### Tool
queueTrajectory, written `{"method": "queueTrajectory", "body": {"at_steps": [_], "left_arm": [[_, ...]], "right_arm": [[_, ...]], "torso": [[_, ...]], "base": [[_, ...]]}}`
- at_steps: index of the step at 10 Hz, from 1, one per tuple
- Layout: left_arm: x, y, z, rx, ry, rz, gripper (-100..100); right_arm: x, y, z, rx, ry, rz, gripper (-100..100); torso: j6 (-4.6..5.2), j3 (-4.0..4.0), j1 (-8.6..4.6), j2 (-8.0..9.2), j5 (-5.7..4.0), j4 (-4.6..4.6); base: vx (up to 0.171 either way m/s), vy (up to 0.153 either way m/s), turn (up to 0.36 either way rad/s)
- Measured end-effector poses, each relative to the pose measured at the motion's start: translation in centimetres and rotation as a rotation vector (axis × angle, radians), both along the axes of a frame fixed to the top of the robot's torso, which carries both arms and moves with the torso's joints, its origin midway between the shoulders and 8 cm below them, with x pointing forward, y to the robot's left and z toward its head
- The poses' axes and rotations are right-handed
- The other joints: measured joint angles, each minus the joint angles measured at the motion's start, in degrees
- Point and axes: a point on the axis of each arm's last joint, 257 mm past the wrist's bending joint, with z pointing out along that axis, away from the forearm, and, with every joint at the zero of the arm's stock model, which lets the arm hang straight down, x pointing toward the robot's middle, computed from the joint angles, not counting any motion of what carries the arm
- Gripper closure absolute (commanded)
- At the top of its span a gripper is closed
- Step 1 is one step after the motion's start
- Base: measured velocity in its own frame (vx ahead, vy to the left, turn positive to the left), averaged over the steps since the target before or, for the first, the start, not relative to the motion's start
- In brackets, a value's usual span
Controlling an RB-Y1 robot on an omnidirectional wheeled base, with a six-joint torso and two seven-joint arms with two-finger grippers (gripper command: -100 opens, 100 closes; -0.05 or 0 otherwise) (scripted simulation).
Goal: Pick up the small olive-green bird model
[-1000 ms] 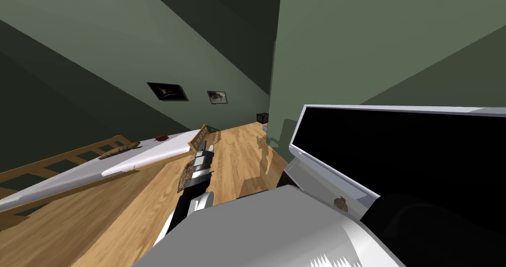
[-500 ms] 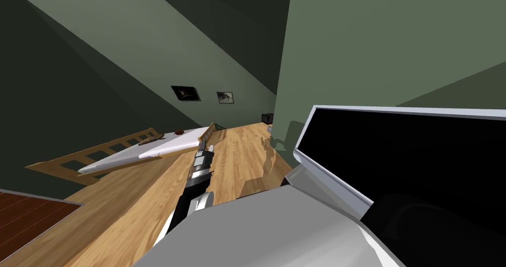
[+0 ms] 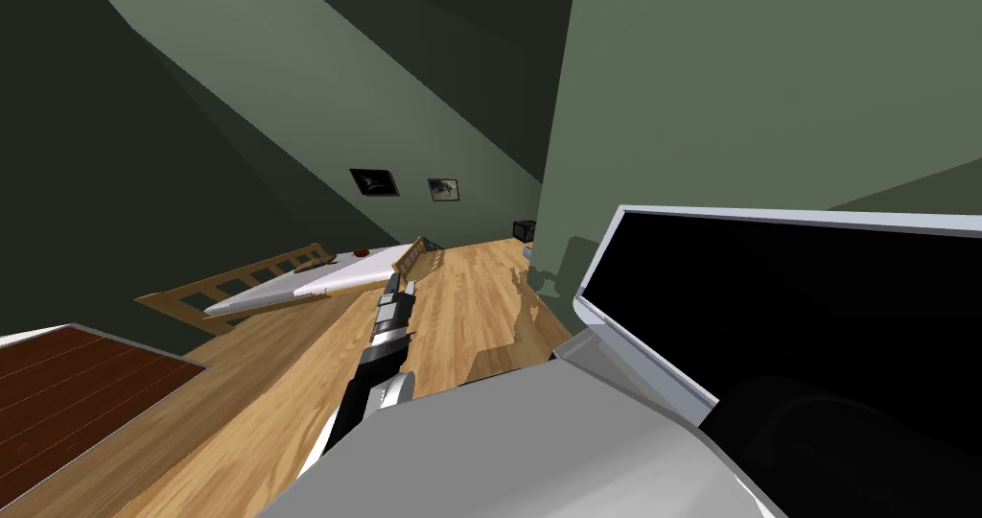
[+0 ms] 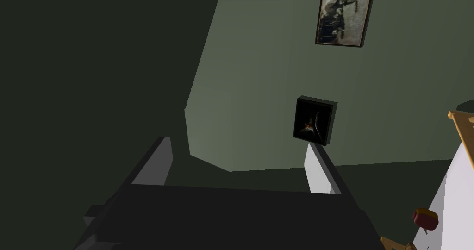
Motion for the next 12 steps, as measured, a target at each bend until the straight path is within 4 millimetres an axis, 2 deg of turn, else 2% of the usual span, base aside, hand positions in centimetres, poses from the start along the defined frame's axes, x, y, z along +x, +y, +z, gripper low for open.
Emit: {"method": "queueTrajectory", "body": {"at_steps": [1, 3, 5, 6, 7, 11, 12], "left_arm": [[0.0, 0.0, 0.0, 0.000, 0.000, 0.000, 0], [0.0, 0.0, 0.0, 0.000, 0.000, 0.000, 0], [0.0, 0.0, 0.0, 0.000, 0.000, 0.000, 0], [0.0, 0.0, 0.0, 0.000, 0.000, 0.000, 0], [0.0, 0.0, 0.0, 0.000, 0.000, 0.000, 0], [0.0, 0.0, 0.0, 0.000, 0.000, 0.000, 0], [0.0, 0.0, 0.0, 0.000, 0.000, 0.000, 0]], "right_arm": [[-0.2, -1.4, 0.5, -0.027, 0.010, 0.023, -100], [-0.4, -2.3, 0.4, -0.046, 0.013, 0.036, -100], [-1.2, -4.4, 0.8, -0.082, 0.034, 0.073, -100], [-1.3, -4.5, 0.9, -0.086, 0.034, 0.076, 0], [-1.2, -4.5, 0.9, -0.086, 0.034, 0.076, -100], [-1.1, -3.9, -1.0, -0.093, 0.029, 0.052, -100], [-1.1, -3.9, -1.0, -0.093, 0.029, 0.052, 100]], "torso": [[-0.02, 0.02, 0.04, 0.03, 0.02, 0.01], [0.03, 0.02, 0.32, 0.03, 0.05, 0.01], [0.00, 0.05, 0.00, 0.08, 0.02, 0.02], [0.03, 0.06, 0.20, 0.09, 0.01, 0.03], [0.03, 0.05, 0.42, 0.07, 0.08, 0.02], [0.03, 0.12, 0.50, 0.19, 0.09, 0.05], [0.04, 0.09, 0.53, 0.14, 0.11, 0.04]], "base": [[0.011, -0.099, 0.067], [0.011, -0.054, 0.030], [-0.009, -0.118, 0.083], [-0.001, -0.014, -0.002], [-0.021, -0.014, 0.095], [-0.030, -0.014, 0.048], [0.000, 0.000, 0.000]]}}
